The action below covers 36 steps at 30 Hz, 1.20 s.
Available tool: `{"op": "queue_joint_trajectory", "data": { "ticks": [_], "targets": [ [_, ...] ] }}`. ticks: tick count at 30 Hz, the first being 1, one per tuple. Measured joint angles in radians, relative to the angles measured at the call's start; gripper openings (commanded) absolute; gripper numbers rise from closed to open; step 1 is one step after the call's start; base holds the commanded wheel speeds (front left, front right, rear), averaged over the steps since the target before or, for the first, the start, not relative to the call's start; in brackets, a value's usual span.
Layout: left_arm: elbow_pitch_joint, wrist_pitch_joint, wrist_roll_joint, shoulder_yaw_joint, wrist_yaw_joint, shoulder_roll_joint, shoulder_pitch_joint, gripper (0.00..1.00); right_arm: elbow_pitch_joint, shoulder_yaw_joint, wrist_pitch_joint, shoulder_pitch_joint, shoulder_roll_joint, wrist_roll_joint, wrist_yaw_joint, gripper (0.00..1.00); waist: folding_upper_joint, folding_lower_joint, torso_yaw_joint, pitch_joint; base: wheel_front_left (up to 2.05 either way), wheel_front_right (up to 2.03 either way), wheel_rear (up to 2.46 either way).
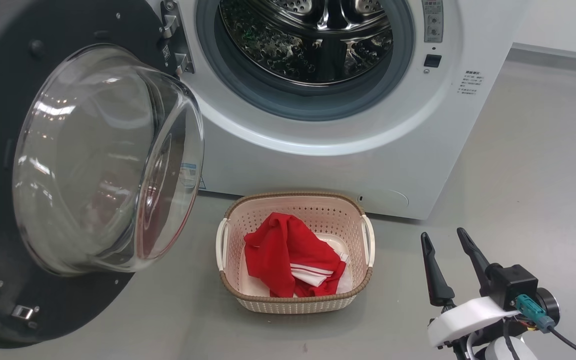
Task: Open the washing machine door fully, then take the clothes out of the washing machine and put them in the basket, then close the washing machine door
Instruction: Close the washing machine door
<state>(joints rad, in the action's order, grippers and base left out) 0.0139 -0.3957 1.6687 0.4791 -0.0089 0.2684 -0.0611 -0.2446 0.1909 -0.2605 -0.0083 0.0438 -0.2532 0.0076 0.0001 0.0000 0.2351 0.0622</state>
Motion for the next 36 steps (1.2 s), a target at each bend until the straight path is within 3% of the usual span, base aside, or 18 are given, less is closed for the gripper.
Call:
{"op": "queue_joint_trajectory", "data": {
  "ticks": [4, 11, 21, 36],
  "targets": [
    [0.011, -0.052, 0.046, -0.012, -0.039, -0.001, -0.009, 0.00, 0.000, -0.003, 0.000, -0.003, 0.000, 0.001, 0.000, 1.00, 0.0000, 0.0000, 0.000, 0.002, 0.00, 0.00, 0.00],
    [0.029, -0.124, 0.118, -0.023, -0.067, -0.011, -0.036, 0.00, 0.000, -0.003, 0.000, -0.004, 0.000, 0.005, 0.000, 1.00, 0.0000, 0.0000, 0.000, 0.006, 0.00, 0.00, 0.00],
    [0.071, -0.250, 0.235, -0.068, -0.086, -0.055, -0.077, 0.00, 0.001, -0.012, 0.000, -0.010, 0.000, 0.012, 0.000, 1.00, 0.0000, 0.0000, -0.005, 0.019, 0.00, 0.00, 0.00],
    [0.163, -0.382, 0.285, -0.162, -0.102, -0.101, -0.165, 0.00, 0.003, -0.009, 0.000, -0.037, 0.000, 0.022, 0.009, 1.00, 0.0000, 0.0000, -0.052, 0.039, 0.00, 0.00, 0.00]
  ]
}}
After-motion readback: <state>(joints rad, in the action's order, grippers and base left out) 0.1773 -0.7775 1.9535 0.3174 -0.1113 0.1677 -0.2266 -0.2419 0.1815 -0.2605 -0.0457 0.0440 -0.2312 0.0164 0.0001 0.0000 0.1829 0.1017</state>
